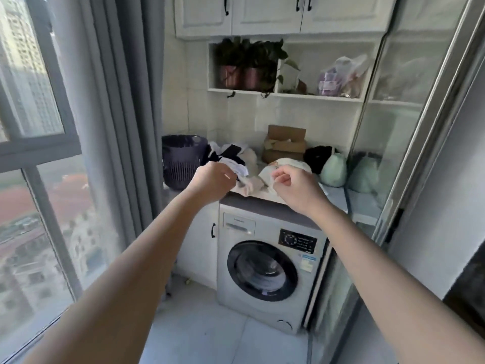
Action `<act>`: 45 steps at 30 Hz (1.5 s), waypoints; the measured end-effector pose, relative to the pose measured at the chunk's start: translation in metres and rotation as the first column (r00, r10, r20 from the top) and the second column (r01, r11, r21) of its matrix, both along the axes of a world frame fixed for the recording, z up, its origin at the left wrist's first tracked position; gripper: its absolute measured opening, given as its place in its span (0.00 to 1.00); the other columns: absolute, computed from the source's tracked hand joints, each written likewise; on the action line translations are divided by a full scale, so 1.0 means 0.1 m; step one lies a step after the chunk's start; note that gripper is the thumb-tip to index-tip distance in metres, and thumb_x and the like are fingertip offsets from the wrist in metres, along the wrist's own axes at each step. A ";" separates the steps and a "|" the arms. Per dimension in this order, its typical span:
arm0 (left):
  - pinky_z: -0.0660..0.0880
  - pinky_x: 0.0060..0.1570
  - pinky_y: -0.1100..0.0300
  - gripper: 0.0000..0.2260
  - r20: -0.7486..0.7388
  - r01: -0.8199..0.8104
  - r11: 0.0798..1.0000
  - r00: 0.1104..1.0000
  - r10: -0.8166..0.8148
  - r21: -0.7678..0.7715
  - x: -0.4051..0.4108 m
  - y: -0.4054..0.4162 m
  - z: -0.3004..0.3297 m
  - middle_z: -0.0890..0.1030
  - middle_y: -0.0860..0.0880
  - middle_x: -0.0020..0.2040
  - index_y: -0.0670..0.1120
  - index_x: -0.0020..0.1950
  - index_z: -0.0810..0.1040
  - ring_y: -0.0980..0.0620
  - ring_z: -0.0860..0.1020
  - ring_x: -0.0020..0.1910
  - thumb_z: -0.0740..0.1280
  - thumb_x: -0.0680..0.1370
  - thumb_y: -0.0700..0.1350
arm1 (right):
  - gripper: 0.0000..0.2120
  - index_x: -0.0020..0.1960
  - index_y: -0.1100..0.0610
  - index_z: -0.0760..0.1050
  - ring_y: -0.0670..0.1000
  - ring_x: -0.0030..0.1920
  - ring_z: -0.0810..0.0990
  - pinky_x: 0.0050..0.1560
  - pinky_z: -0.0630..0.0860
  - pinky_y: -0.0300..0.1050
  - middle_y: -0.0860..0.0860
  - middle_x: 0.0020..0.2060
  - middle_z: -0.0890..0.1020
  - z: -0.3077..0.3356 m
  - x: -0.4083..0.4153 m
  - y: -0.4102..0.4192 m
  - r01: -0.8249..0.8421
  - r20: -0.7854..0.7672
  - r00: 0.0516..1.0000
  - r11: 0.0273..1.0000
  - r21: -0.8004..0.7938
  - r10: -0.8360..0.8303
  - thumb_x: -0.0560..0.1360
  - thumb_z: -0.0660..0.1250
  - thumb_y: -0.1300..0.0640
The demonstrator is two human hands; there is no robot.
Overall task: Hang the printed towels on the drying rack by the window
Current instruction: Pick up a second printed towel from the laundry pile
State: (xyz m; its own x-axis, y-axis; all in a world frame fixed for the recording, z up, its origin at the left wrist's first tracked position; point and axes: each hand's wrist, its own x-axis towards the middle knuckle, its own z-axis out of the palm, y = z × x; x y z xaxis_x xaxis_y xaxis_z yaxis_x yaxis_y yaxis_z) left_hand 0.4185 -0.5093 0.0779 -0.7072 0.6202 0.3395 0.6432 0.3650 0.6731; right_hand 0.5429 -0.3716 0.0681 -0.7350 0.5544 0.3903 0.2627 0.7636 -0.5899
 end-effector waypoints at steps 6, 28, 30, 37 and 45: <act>0.74 0.44 0.61 0.08 0.054 0.109 0.994 0.993 -0.108 -0.001 -0.51 0.85 -0.12 0.83 0.42 0.49 0.44 0.46 0.83 0.44 0.79 0.46 0.64 0.73 0.39 | 0.13 0.57 0.53 0.75 0.53 0.52 0.78 0.55 0.75 0.51 0.49 0.49 0.78 -0.12 -0.39 0.71 0.072 0.038 0.997 0.997 -0.005 -0.071 0.73 0.63 0.54; 0.71 0.45 0.60 0.09 0.156 0.047 0.996 0.987 -0.035 -0.072 -2.13 3.82 -0.55 0.81 0.43 0.51 0.44 0.52 0.80 0.44 0.78 0.49 0.63 0.74 0.38 | 0.15 0.60 0.52 0.74 0.54 0.56 0.77 0.48 0.72 0.44 0.52 0.58 0.79 -0.76 -1.96 4.18 0.212 0.241 0.951 0.976 -0.052 -0.194 0.73 0.61 0.56; 0.71 0.47 0.58 0.09 0.165 0.042 0.996 0.986 -0.029 -0.080 -2.25 4.00 -0.61 0.81 0.43 0.53 0.43 0.52 0.80 0.42 0.78 0.52 0.63 0.74 0.38 | 0.16 0.61 0.53 0.74 0.54 0.59 0.76 0.52 0.72 0.44 0.52 0.60 0.78 -0.83 -2.06 4.37 0.221 0.262 0.944 0.973 -0.060 -0.199 0.73 0.61 0.56; 0.72 0.44 0.61 0.11 0.245 0.084 0.984 0.968 -0.043 -0.156 -2.91 4.65 -0.88 0.80 0.42 0.54 0.44 0.54 0.79 0.44 0.78 0.53 0.63 0.74 0.39 | 0.18 0.63 0.52 0.71 0.54 0.57 0.77 0.45 0.70 0.42 0.51 0.61 0.78 -1.10 -2.49 4.96 0.290 0.327 0.916 0.948 -0.133 -0.234 0.74 0.60 0.56; 0.69 0.56 0.60 0.16 0.243 0.266 0.914 0.950 -0.195 -0.307 -3.77 5.48 -1.19 0.77 0.44 0.62 0.44 0.61 0.75 0.47 0.75 0.61 0.67 0.73 0.44 | 0.18 0.63 0.58 0.70 0.55 0.48 0.77 0.46 0.74 0.46 0.55 0.49 0.81 -1.27 -3.02 5.57 0.427 0.370 0.858 0.895 -0.126 -0.357 0.73 0.61 0.58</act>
